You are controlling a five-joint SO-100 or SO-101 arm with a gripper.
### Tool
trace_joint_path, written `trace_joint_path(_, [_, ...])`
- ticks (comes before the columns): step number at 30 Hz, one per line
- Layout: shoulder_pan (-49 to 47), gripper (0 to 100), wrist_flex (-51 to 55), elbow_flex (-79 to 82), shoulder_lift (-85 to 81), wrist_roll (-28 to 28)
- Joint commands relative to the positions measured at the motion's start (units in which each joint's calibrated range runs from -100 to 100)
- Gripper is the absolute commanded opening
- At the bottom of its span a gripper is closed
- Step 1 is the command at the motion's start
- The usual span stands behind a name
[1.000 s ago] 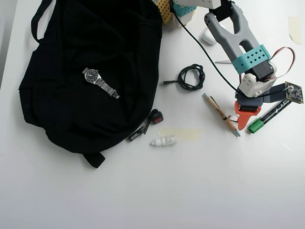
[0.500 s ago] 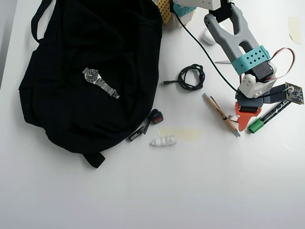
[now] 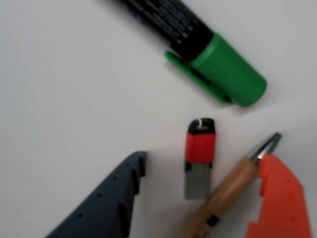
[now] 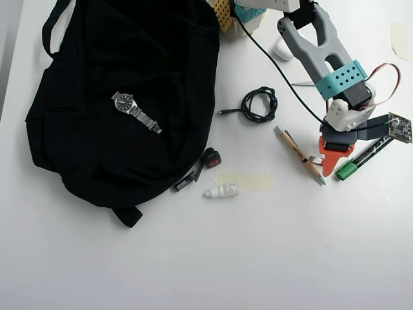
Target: Put the usb stick into the black bag
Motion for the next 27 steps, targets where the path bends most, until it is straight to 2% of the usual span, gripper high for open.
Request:
trace_joint_path(1, [-1.70, 30, 0.56, 1.11, 0.42, -1.06])
trace_joint_path(17, [-0.73, 30, 0.13, 1.11, 0.42, -0.32])
trace_joint_path(27, [1.74, 30, 0.13, 0.39, 0.42, 2.30])
